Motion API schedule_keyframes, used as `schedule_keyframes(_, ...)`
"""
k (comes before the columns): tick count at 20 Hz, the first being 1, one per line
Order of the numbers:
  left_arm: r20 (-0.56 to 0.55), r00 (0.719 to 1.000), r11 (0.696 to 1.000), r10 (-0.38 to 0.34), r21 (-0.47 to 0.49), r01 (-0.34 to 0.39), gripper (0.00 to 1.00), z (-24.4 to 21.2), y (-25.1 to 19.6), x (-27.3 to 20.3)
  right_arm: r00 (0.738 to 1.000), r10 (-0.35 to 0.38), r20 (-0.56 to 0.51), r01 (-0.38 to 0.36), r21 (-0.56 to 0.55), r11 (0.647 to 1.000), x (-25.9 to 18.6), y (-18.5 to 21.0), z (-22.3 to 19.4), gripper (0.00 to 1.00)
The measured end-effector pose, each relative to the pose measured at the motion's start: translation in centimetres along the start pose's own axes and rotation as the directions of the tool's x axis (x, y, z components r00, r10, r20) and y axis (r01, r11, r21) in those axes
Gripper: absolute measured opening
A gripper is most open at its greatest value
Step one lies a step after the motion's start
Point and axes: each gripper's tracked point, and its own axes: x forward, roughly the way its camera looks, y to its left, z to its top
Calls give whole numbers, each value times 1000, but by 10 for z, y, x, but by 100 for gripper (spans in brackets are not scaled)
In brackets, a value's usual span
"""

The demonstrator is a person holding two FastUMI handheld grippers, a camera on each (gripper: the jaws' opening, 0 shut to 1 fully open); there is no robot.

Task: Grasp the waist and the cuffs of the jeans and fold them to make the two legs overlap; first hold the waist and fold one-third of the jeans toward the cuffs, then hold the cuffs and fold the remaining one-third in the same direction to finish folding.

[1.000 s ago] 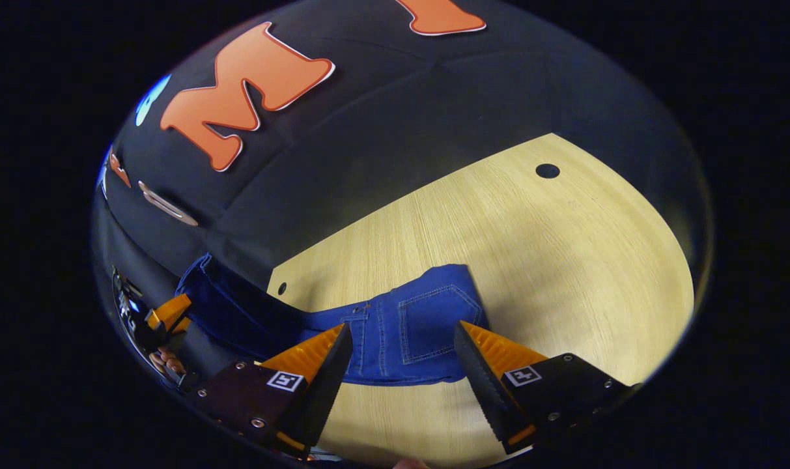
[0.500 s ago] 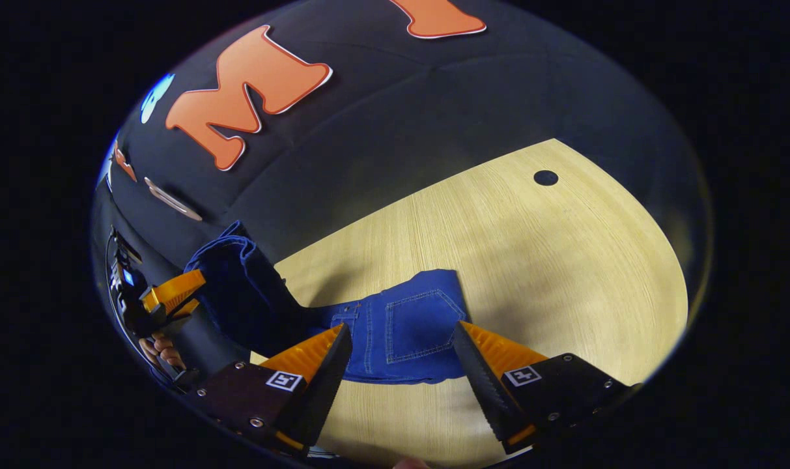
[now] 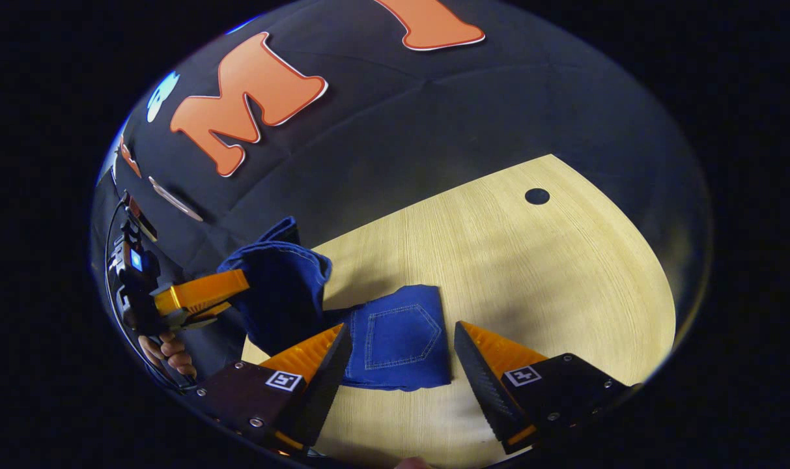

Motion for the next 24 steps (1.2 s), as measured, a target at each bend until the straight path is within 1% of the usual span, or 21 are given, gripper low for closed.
schedule_keyframes(2,-52,998,998,41,42,-39,8,-27,-4,16,1000,-1,4,1,-1,1000,-2,-7,2,97)
schedule_keyframes(3,-87,995,996,57,75,-50,6,-41,-7,22,1000,2,5,-2,-1,1000,-3,-9,3,97)
schedule_keyframes(4,-111,992,993,66,107,-54,8,-52,-11,26,1000,0,7,0,0,1000,-4,-12,4,97)
schedule_keyframes(6,-146,986,986,83,158,-60,17,-70,-14,34,1000,4,16,-4,-7,1000,-6,-14,6,96)
schedule_keyframes(7,-150,987,986,62,160,-38,17,-75,-21,37,1000,7,19,-6,-13,1000,-6,-14,6,97)
schedule_keyframes(8,-153,987,987,38,158,-14,31,-79,-34,37,1000,8,18,-8,-18,1000,-7,-15,6,97)
schedule_keyframes(9,-144,989,987,31,163,-7,42,-77,-39,35,1000,9,16,-9,-23,1000,-7,-14,5,97)
schedule_keyframes(11,-128,991,980,39,199,-13,54,-72,-40,33,1000,9,26,-8,-48,999,-8,-9,6,97)
schedule_keyframes(12,-118,992,975,52,219,-25,70,-68,-39,28,999,11,38,-9,-68,998,-9,-6,8,97)
schedule_keyframes(13,-108,992,972,59,235,-33,72,-66,-38,27,999,11,46,-7,-86,996,-10,-2,9,97)
schedule_keyframes(14,-95,993,968,69,246,-44,72,-65,-38,26,998,15,53,-10,-100,995,-11,1,9,97)
schedule_keyframes(16,-56,995,960,86,273,-68,81,-57,-35,17,997,17,81,-6,-126,992,-15,9,14,97)
schedule_keyframes(18,-12,994,945,111,311,-102,92,-48,-31,0,991,14,137,11,-183,983,-23,20,22,97)
schedule_keyframes(19,23,992,936,127,328,-127,87,-40,-29,-7,986,28,162,9,-223,975,-28,28,26,97)
schedule_keyframes(20,57,988,927,141,342,-152,92,-33,-25,-16,983,44,181,4,-259,966,-33,38,28,97)
schedule_keyframes(22,148,977,912,155,359,-199,92,-15,-25,-32,973,75,217,0,-329,944,-42,61,28,97)
schedule_keyframes(24,238,957,895,166,370,-248,92,0,-25,-54,956,102,273,12,-387,922,-50,79,35,98)
